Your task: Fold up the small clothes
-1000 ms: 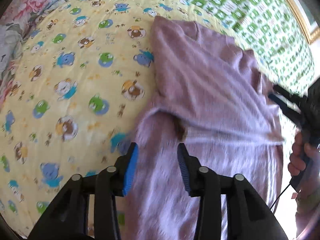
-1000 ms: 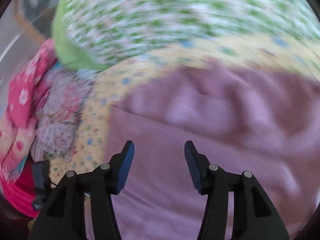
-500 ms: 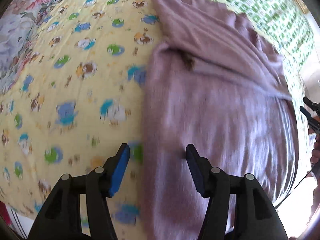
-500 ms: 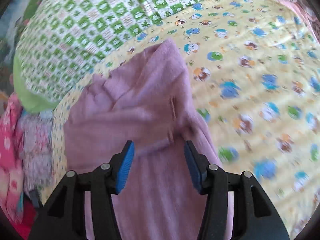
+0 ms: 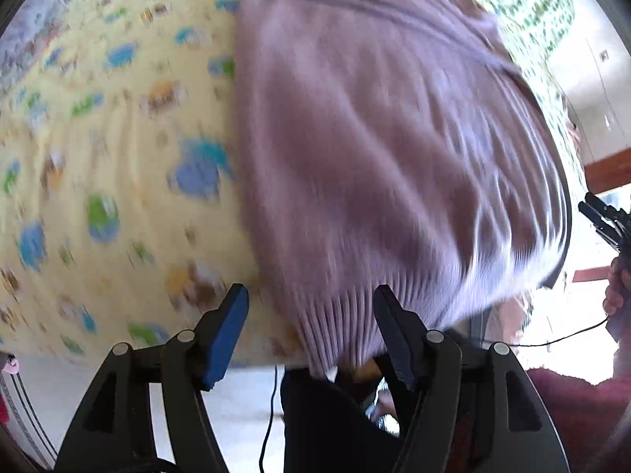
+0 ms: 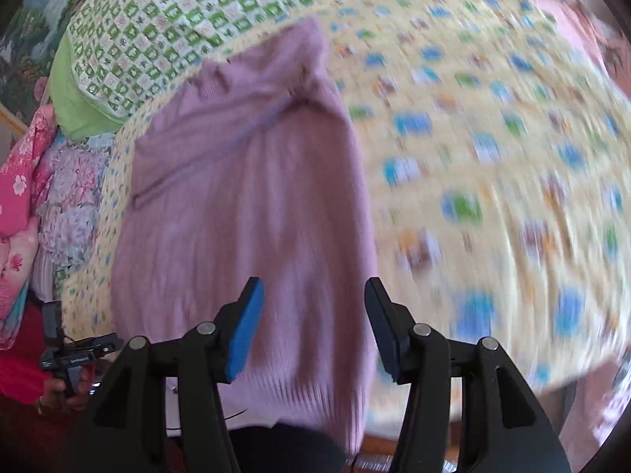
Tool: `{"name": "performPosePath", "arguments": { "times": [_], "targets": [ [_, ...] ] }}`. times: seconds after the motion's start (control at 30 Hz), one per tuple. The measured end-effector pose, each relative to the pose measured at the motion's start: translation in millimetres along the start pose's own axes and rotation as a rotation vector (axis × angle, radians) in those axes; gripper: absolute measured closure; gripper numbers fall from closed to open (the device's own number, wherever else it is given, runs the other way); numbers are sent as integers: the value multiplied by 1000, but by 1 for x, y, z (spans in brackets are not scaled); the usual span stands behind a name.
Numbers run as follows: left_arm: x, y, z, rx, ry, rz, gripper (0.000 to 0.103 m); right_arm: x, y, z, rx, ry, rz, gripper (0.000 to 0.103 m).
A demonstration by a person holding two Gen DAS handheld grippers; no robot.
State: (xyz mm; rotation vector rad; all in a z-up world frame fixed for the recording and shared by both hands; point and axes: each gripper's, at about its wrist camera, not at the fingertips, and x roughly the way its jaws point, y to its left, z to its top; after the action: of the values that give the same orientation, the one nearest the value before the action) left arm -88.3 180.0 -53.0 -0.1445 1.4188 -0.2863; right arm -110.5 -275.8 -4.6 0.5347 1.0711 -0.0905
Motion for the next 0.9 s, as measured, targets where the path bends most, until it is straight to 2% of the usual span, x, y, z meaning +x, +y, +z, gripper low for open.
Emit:
{"name": "performPosePath", "arguments": {
  "times": [0.17, 0.27, 0.4, 0.47, 0.5, 0.53, 0.57, 0.6, 0.73, 0.9],
  "targets": [
    [33, -6, -26, -10, 91, -36, 37, 10, -11, -45, 17, 74, 9, 48],
    [39, -12, -31, 0, 78, -34, 33, 19, -12, -56, 31, 94, 20, 48],
    [44, -20, -31, 3, 72, -29, 35, 24, -7, -57, 19, 86, 22, 47],
    [44, -23, -30, -3, 60, -29, 55, 25, -7, -56, 5, 95, 26, 47],
    [39, -17, -30, -11, 59, -36, 61, 25, -6, -56, -4, 97, 28, 53],
    [37, -15, -30, -20, 56, -53, 82, 25, -6, -56, -14, 102, 26, 58],
    [36, -13, -28, -35, 60, -106, 96, 26, -6, -55, -21, 115, 13, 74],
    [35, -13, -27, -42, 57, -118, 96, 27, -8, -53, -16, 130, 15, 95],
    [25, -30, -21, 21, 16, -119, 98, 13, -8, -48, -18, 142, 107, 96],
    [-17, -48, -10, 73, -94, -190, 98, -19, -3, -27, 27, 48, 292, 97]
  ]
}}
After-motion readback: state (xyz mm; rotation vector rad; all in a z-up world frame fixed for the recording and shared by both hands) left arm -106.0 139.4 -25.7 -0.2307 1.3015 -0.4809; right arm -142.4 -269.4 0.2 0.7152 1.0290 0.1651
